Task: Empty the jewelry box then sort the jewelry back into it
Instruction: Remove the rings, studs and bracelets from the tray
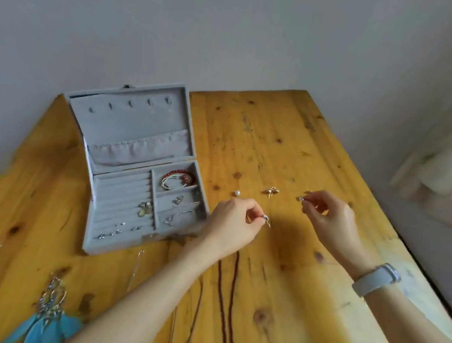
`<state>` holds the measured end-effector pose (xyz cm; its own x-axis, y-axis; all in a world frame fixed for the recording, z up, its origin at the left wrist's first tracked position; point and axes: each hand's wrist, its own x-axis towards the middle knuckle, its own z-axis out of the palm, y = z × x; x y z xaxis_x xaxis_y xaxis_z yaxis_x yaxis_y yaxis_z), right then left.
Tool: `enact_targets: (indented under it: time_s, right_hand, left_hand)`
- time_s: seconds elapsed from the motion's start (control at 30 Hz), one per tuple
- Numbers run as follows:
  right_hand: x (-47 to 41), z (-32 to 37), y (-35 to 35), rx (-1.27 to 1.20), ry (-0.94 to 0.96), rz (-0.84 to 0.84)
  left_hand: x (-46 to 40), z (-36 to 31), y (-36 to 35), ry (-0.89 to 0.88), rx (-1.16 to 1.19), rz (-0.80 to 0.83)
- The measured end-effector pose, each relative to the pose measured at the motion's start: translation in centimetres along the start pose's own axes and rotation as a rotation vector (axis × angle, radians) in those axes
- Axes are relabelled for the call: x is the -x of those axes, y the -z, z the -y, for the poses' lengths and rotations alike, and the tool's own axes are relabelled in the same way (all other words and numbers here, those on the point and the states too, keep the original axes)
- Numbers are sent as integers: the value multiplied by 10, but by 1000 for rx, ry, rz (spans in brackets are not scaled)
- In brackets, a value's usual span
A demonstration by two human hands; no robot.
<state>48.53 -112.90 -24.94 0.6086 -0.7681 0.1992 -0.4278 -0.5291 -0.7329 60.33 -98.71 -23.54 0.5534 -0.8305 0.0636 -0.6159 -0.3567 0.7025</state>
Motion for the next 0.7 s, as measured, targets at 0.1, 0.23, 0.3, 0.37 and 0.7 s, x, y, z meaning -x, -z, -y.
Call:
enact_targets:
  time_s: [0.1,0.23,0.3,0.37,0.7]
  right_hand:
    - [6,-25,17,34,-49,63]
    - [17,-43,16,42,-39,140]
    - [19,-46,9,21,-32,159]
    - [17,-46,2,23,-21,166]
    - [4,-23,-27,54,-10,103]
  left_hand:
    - [-13,-20,-29,-20,-27,86]
    - [-23,-24,-53,-22,-179,153]
    - [-27,-21,-56,-40,-257,152]
    - [-30,-17,-55,-70,-319,119]
    - [-39,3,-56,-117,-426,-66]
